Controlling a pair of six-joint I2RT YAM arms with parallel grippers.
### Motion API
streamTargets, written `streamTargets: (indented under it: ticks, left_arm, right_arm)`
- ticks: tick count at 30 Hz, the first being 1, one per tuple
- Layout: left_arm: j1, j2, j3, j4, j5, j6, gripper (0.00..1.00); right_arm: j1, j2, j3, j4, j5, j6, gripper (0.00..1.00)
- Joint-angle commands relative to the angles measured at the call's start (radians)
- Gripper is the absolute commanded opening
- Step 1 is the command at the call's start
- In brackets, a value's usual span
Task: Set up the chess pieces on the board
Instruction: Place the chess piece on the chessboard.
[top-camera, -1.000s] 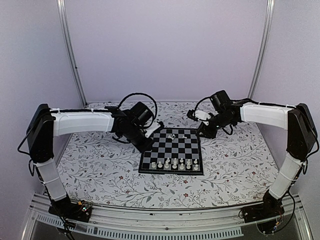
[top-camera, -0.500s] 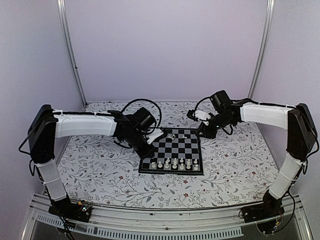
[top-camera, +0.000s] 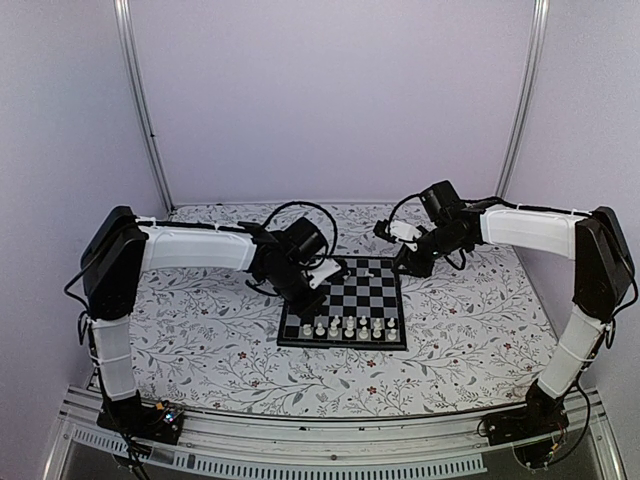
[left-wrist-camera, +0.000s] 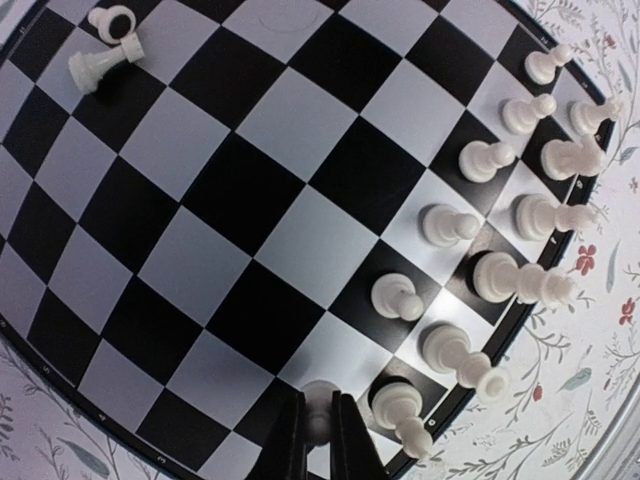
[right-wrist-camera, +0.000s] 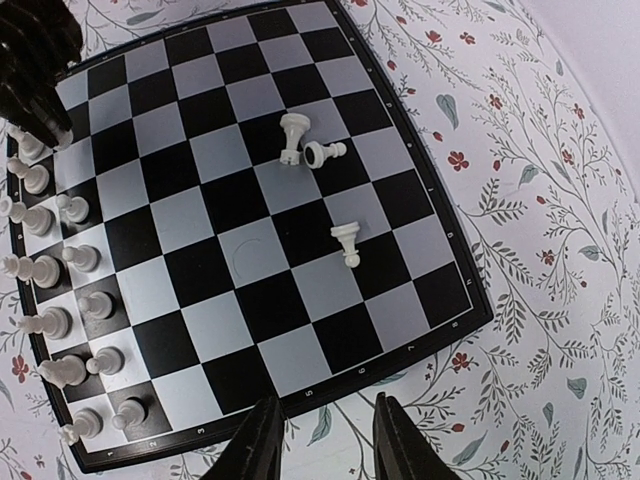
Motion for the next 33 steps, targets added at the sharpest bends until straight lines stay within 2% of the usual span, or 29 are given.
streamTargets:
  ticks: [1, 19, 27, 33]
  left_arm:
    - [-0.016, 0.031, 0.03, 0.005, 0.035, 0.013, 0.06]
    - [-0.017, 0.078, 0.047, 0.0, 0.065, 0.012, 0.08]
    - [-0.018, 0.073, 0.057, -0.006, 0.051, 0.006, 0.24]
    - [-0.015, 0.034, 0.096, -0.044, 0.009, 0.014, 0.29]
  right_arm:
    - [-0.004, 0.02, -0.008, -0.005, -0.009, -0.006, 0.33]
    - [-0.004, 0.027, -0.006, -0.009, -0.01, -0.007, 0.33]
    - [-0.004, 0.03, -0.004, -0.012, -0.01, -0.007, 0.33]
    - [-0.004, 0.028, -0.004, -0.012, -0.009, -0.006, 0.33]
